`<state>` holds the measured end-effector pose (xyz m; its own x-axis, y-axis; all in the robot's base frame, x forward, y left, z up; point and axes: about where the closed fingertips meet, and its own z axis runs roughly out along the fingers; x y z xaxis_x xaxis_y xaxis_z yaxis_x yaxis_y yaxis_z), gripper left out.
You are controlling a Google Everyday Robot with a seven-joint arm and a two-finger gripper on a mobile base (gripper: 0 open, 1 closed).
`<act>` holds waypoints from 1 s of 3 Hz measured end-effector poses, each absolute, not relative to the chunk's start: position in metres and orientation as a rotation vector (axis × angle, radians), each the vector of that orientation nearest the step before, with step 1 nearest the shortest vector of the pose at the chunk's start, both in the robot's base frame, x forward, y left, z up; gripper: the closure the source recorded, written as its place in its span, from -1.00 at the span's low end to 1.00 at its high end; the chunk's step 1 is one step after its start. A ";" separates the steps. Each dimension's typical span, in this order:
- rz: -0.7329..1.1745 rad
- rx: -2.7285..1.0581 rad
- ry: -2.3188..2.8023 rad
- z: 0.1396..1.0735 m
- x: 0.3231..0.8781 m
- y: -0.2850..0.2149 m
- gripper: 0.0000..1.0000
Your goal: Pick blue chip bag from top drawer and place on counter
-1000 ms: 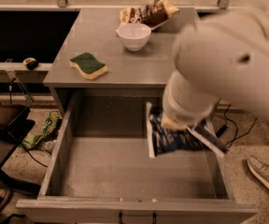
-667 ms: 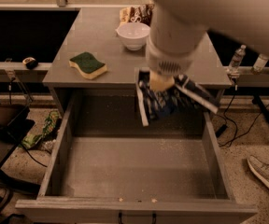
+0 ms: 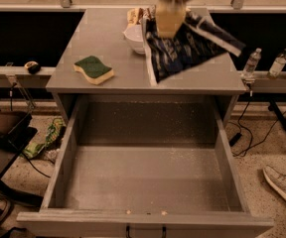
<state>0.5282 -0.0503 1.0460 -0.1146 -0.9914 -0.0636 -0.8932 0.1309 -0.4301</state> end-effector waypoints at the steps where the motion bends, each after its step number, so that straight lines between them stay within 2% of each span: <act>1: -0.350 -1.672 1.991 1.116 0.562 -0.070 1.00; 2: -0.277 -1.552 1.919 1.154 0.576 -0.087 1.00; 3: -0.129 -1.507 1.869 1.133 0.604 -0.088 1.00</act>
Offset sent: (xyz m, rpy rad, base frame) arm 0.0635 -0.0680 0.1527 0.4079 -0.2430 -0.0348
